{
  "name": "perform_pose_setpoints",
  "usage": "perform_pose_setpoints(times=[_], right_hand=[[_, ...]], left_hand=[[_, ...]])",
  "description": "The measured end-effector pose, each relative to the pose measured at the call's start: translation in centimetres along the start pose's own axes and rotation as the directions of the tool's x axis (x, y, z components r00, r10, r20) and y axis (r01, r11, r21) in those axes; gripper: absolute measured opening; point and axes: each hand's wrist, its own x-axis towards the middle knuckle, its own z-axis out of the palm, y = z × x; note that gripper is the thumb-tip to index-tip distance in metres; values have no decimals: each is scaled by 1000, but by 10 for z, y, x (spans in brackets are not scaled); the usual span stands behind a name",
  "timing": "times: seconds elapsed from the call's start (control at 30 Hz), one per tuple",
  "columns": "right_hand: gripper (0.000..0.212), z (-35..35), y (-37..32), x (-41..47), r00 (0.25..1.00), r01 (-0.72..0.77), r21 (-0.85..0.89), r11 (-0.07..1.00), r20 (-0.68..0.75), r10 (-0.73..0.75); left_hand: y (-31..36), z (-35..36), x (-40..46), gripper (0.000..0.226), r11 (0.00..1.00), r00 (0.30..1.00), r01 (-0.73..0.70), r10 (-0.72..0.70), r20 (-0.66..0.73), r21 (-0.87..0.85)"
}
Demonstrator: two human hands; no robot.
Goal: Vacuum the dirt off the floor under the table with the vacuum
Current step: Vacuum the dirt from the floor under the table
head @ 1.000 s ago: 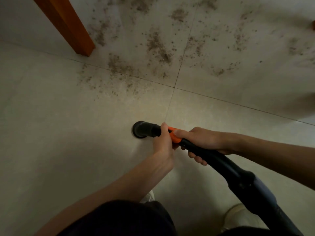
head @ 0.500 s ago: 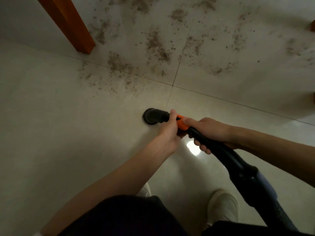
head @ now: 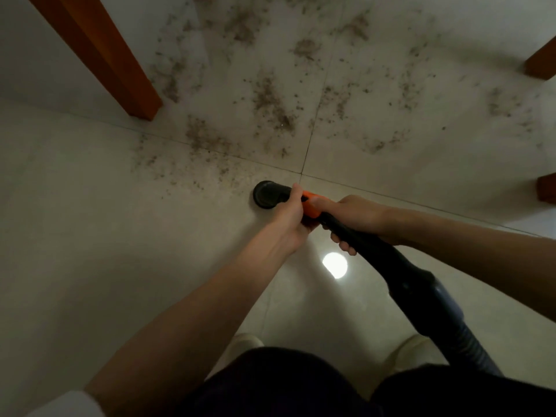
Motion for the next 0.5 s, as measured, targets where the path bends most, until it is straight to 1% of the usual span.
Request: perform_pose_setpoints(times=[0.1, 0.17, 0.23, 0.27, 0.37, 0.5], right_hand=[[54, -10, 7, 1, 998, -39, 17, 999, 51, 39], [52, -16, 13, 1, 985, -87, 98, 991, 155, 71], [49, -18, 16, 1, 971, -105, 178, 978, 230, 62], [48, -17, 17, 2, 972, -87, 189, 978, 231, 42], [46, -14, 16, 8, 984, -7, 181, 984, 176, -25], [44, -10, 15, 17, 990, 34, 217, 976, 130, -64]], left_hand=[[-1, 5, 6, 45, 1000, 1000, 8, -8, 7, 30], [-1, 5, 10, 47, 999, 1000, 17, -18, 18, 28], [1, 4, 16, 47, 1000, 1000, 18, -18, 24, 16], [4, 3, 18, 47, 1000, 1000, 18, -18, 25, 23], [11, 2, 23, 47, 999, 1000, 5, -6, 21, 31], [17, 4, 28, 47, 997, 999, -23, 25, -33, 78]])
